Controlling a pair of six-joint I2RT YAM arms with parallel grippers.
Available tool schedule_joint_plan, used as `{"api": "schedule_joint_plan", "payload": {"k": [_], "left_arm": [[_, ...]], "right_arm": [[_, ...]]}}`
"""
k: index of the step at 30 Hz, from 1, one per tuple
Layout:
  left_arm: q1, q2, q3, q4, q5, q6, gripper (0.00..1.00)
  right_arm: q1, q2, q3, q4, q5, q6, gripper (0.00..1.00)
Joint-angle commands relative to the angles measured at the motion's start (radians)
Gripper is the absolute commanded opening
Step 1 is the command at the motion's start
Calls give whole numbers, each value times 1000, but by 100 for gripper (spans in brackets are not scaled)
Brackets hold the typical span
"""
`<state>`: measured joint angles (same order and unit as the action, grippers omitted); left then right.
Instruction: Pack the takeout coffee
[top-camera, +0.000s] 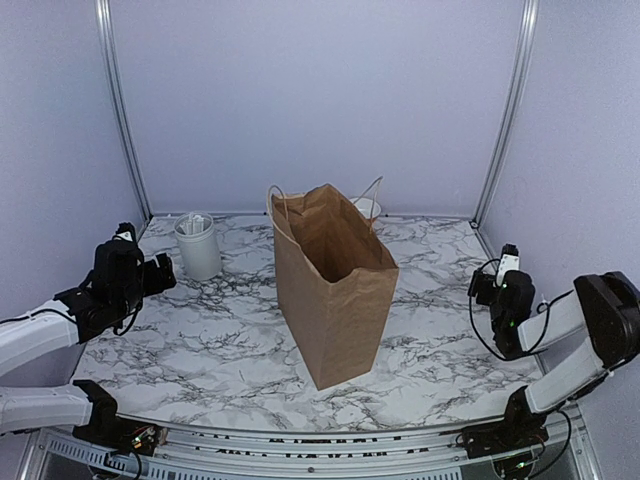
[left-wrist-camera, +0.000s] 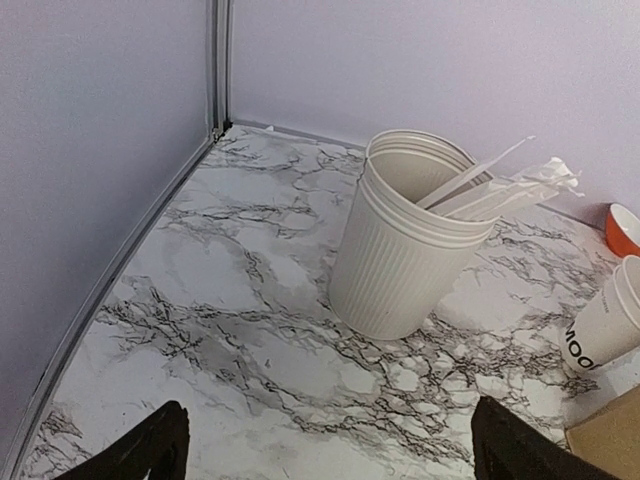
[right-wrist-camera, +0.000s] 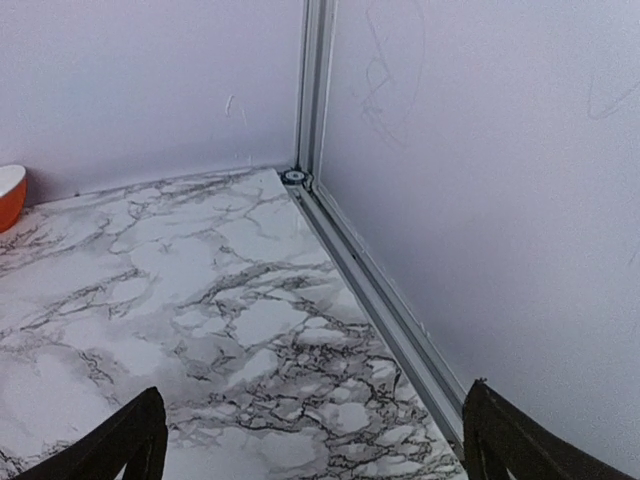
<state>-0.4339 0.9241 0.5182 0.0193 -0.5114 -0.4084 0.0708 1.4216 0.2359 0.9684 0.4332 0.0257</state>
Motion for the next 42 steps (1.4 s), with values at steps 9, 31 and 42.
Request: {"api": "schedule_joint_plan", "payload": {"k": [9,31,42], "left_arm": [[25,137,16,89,-157,97,99],[261,495,-66,693,-319,254,99],[273,576,-250,1205,-103,422,99]], "right_arm": [[-12,192,-80,559,-96,-87,100],[-7,189,-27,449,-72,-84,100],[-7,190,-26,449,-71,-84,100]]}}
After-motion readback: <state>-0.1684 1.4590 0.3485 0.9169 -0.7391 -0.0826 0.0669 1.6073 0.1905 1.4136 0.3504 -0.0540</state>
